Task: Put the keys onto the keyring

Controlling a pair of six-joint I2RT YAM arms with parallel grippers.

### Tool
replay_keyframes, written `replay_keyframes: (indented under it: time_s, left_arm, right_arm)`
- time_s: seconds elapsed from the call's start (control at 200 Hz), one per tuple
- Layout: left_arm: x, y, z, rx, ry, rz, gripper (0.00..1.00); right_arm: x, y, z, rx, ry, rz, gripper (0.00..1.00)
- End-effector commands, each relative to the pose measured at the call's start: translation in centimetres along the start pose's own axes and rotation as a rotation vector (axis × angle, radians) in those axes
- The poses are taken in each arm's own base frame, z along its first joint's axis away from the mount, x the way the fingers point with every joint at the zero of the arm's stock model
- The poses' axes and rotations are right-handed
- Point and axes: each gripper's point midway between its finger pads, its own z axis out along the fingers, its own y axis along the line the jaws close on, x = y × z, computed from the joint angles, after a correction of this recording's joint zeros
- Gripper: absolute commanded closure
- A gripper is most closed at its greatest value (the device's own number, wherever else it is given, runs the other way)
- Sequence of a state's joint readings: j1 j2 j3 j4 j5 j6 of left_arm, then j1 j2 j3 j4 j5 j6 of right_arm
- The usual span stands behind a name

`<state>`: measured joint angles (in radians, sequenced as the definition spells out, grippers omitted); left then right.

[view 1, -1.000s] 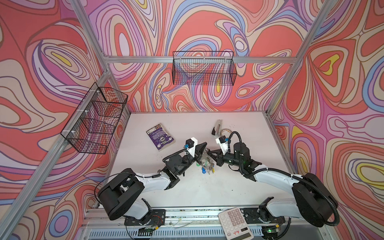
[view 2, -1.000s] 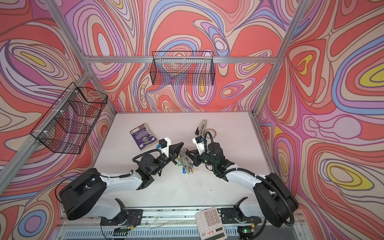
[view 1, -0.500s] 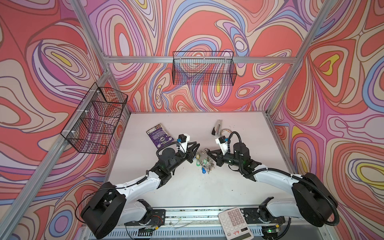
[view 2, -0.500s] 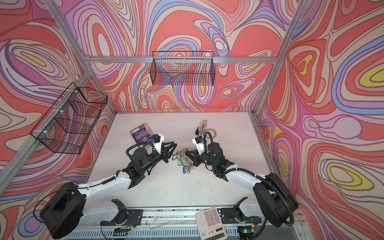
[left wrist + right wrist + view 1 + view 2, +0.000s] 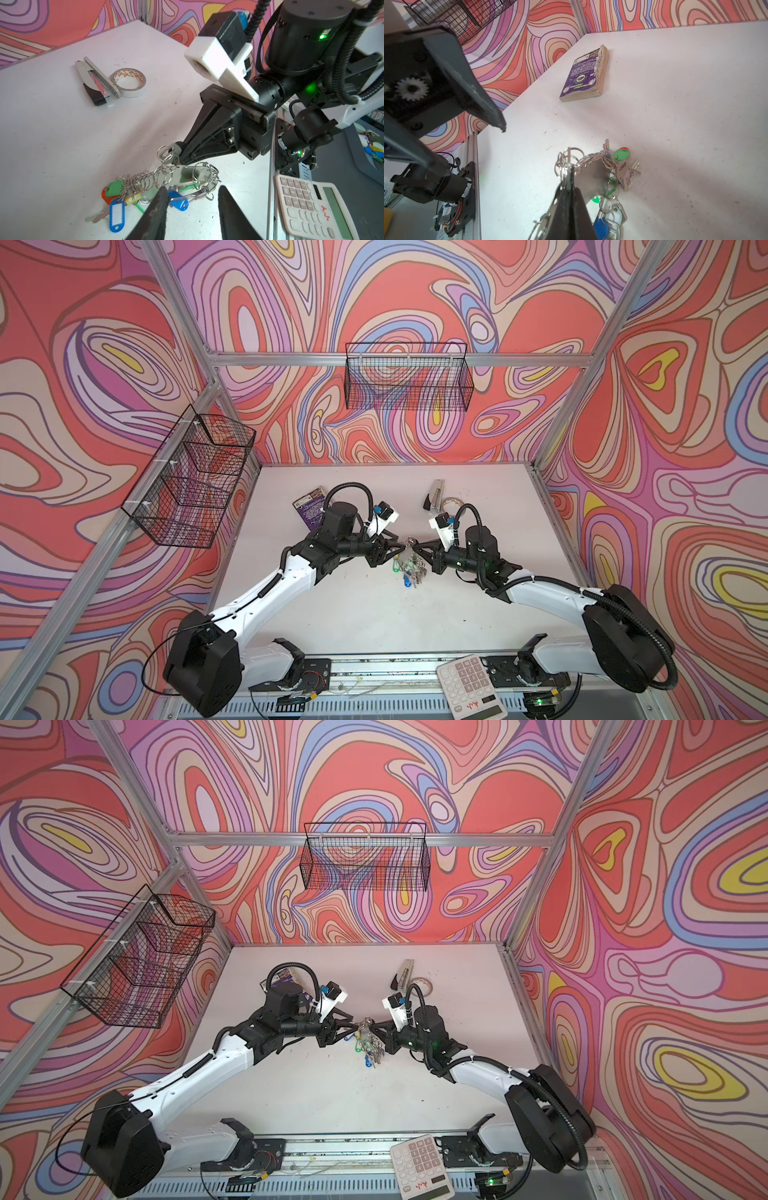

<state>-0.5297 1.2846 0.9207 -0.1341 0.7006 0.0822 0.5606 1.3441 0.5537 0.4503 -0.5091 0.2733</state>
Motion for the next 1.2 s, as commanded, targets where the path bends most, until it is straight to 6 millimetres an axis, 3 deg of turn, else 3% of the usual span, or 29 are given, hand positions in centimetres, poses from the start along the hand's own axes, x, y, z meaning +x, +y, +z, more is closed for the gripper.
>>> replay_keyframes:
  time_s: [0.0, 0.421, 1.197]
  left_arm:
    - [1.4, -0.6, 0.2, 0.087, 0.119, 0.024, 0.57]
    - [2.1, 2.0, 2.2, 0.158, 0.238, -0.01, 0.57]
    - [2.3, 2.5, 3.8, 0.213, 0.273, -0.098, 0.71]
  right_arm:
    - [-0.8, 0.6, 0.4, -0.022, -0.016, -0.039, 1.0]
    - [-0.6, 0.8, 0.4, -0.026, -0.01, -0.051, 1.0]
    - [-0.6, 0.9, 0.5, -0.025, -0.007, -0.057, 1.0]
